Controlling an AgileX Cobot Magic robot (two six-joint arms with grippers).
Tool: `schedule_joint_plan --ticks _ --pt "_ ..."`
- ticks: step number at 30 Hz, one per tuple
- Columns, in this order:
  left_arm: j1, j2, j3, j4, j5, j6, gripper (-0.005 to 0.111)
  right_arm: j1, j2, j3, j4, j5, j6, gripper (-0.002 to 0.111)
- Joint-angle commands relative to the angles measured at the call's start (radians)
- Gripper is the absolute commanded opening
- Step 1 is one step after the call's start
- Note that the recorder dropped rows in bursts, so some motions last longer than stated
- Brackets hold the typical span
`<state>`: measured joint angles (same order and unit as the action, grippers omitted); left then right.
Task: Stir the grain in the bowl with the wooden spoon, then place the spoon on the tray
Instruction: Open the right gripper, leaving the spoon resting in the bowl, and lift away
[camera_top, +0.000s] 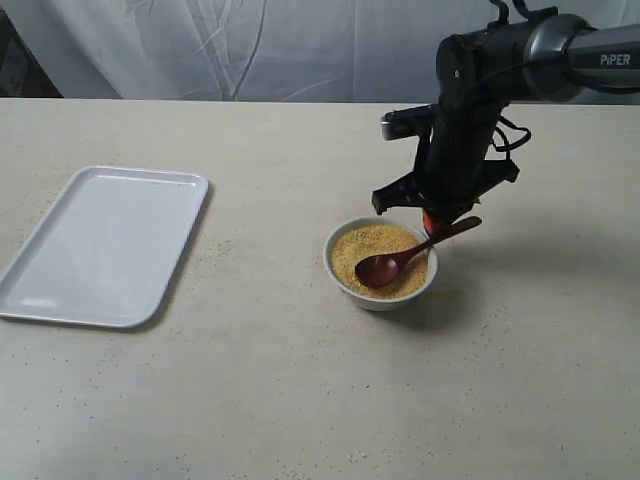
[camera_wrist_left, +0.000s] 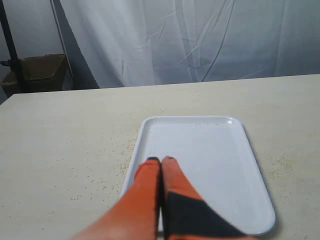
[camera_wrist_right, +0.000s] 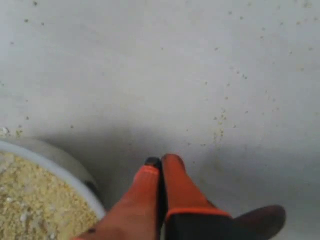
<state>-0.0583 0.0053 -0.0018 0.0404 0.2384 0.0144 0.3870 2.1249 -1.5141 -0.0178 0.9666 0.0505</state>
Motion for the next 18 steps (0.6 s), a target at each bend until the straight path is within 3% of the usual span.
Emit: schedule_joint_plan --ticks 1,11,14,18 --pt "-0.004 -0.005 0.002 0.002 -0.007 -0.004 0.0 -0.006 -0.015 -0.006 0.001 0.009 0.042 0.001" --pt "-0.004 -0.005 0.002 0.002 -0.007 -0.004 0.0 -0.046 -0.182 -0.006 -0.004 -0.051 0.052 0.001" --pt "-0.004 -0.005 0.002 0.002 -0.007 -0.004 0.0 -0.108 -0.231 -0.006 0.216 -0.065 -0.007 -0.001" --pt "-0.004 -0.005 0.002 0.002 -0.007 -0.004 0.0 -0.221 -0.284 0.059 0.734 -0.062 -0.349 -0.001"
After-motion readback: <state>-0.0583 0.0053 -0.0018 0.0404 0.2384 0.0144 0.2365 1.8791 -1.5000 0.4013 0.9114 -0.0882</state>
